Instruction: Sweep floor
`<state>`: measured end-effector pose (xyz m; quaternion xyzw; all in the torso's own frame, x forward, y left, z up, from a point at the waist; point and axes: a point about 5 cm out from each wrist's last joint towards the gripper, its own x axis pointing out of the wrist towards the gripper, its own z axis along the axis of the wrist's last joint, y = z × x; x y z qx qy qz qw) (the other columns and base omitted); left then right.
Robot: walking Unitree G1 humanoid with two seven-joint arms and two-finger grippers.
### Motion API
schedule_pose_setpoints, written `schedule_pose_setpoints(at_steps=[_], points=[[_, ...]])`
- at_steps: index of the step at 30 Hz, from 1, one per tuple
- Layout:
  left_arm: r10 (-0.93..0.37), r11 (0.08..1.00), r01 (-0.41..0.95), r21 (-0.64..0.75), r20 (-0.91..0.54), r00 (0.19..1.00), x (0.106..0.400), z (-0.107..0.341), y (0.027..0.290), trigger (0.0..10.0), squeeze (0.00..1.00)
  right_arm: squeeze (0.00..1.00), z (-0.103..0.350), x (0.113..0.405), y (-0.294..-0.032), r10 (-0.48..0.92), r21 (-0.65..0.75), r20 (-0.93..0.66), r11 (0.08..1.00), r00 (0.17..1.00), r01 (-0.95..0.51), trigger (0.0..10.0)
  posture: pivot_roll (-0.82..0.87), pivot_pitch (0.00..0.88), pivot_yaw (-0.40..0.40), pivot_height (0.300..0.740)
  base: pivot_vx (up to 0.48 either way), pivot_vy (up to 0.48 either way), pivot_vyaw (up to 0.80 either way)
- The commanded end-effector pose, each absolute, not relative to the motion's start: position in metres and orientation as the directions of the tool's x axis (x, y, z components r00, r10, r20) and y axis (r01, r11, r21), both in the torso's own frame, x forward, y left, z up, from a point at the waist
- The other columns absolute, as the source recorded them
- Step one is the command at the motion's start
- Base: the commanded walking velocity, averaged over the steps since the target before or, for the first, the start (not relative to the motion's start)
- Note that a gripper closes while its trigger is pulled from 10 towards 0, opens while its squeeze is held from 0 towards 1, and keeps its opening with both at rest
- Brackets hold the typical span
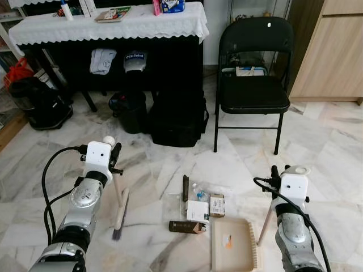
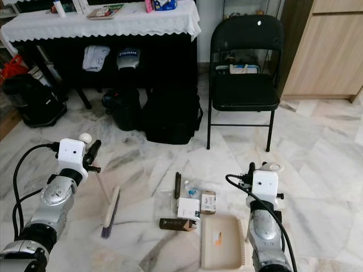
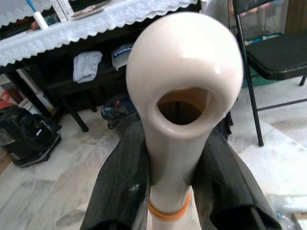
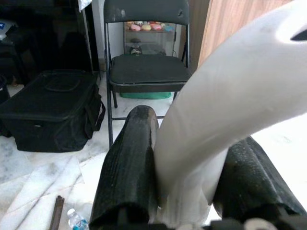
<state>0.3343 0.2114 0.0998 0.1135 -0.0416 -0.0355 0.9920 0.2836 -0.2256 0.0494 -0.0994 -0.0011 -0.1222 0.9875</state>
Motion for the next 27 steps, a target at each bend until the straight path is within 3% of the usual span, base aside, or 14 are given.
schedule_pose_setpoints(at_steps=[1, 13, 27], points=[[-0.073, 0.965, 0.046, 0.257, 0.100, 0.992, 0.334, 0.108, 0.221, 10.0, 0.00, 0.00, 0.052, 0.286, -0.220, -0.215, -0.193, 0.049, 0.956, 0.975, 0.221, 10.0, -0.06, 0.099, 0.131, 0.740, 0.000, 0.000, 0.00], [-0.104, 0.964, 0.083, 0.252, 0.070, 0.992, 0.329, 0.105, 0.221, 10.0, 0.00, 0.00, 0.039, 0.282, -0.212, -0.198, -0.193, 0.006, 0.961, 0.980, 0.196, 10.0, -0.04, 0.126, 0.138, 0.740, 0.000, 0.000, 0.00], [-0.165, 0.959, 0.180, 0.216, -0.088, 0.982, 0.323, 0.084, 0.222, 10.0, 0.00, 0.00, 0.034, 0.279, -0.212, -0.200, -0.196, -0.007, 0.961, 0.980, 0.195, 10.0, -0.03, 0.131, 0.128, 0.740, 0.000, 0.000, 0.00]])
